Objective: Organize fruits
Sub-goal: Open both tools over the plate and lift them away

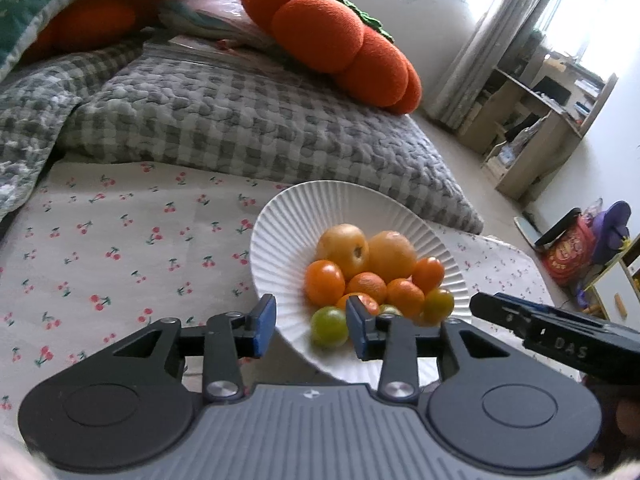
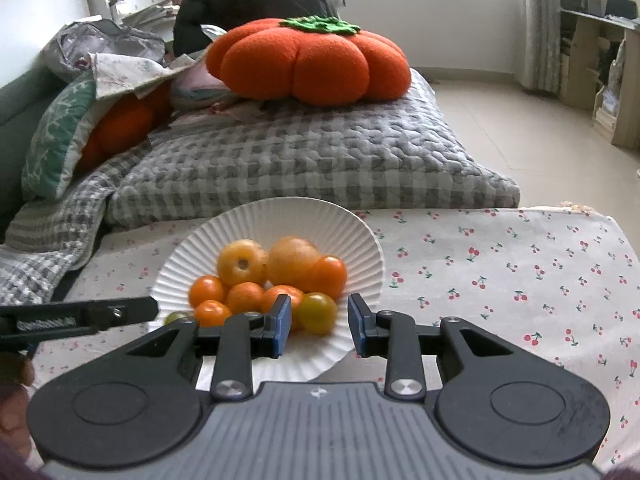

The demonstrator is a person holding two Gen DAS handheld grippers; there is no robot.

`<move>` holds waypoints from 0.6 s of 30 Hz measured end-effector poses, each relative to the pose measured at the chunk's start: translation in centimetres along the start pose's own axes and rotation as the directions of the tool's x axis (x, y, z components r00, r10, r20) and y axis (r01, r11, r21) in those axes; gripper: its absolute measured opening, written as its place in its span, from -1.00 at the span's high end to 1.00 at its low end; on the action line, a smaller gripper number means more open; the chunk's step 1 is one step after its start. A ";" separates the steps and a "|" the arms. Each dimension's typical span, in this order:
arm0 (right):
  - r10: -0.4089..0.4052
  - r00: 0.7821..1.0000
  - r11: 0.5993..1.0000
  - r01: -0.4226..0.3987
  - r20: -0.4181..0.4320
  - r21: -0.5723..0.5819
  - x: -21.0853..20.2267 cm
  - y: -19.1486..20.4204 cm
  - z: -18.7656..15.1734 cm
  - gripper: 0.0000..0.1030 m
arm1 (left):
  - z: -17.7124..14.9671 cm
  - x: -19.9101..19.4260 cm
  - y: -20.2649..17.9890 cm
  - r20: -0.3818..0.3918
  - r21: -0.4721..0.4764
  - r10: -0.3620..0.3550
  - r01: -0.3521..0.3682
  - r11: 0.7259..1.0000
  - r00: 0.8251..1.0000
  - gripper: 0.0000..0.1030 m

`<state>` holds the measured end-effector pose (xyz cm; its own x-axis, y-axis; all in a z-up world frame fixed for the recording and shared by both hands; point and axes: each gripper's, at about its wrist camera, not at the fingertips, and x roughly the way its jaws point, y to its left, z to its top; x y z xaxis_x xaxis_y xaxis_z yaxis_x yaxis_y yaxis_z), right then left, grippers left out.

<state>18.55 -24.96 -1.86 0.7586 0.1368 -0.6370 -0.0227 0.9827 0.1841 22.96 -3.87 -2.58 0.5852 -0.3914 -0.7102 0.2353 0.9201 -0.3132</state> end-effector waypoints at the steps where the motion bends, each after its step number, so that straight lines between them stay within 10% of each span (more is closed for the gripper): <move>1: 0.006 1.000 1.000 -0.006 0.002 -0.002 -0.2 0.2 0.0 0.42 | 0.0 -0.2 0.0 -0.002 -0.002 0.009 -0.009 1.000 1.000 0.43; 10: 0.040 0.999 0.999 -0.040 -0.004 -0.014 -1.6 2.2 -0.7 0.39 | -0.8 -1.7 -0.5 0.000 0.041 0.114 -0.114 0.993 0.994 0.37; 18: 0.078 0.997 0.995 -0.076 0.021 -0.059 -5.0 4.2 -1.9 -0.03 | -1.5 -4.1 -0.8 0.042 0.103 0.190 -0.193 0.976 0.981 -0.01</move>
<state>13.47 -21.30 0.65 0.7680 0.2101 -0.6050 -0.1190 0.9750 0.1876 19.20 -3.04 -0.33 0.6513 -0.2087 -0.7295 0.1963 0.9750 -0.1037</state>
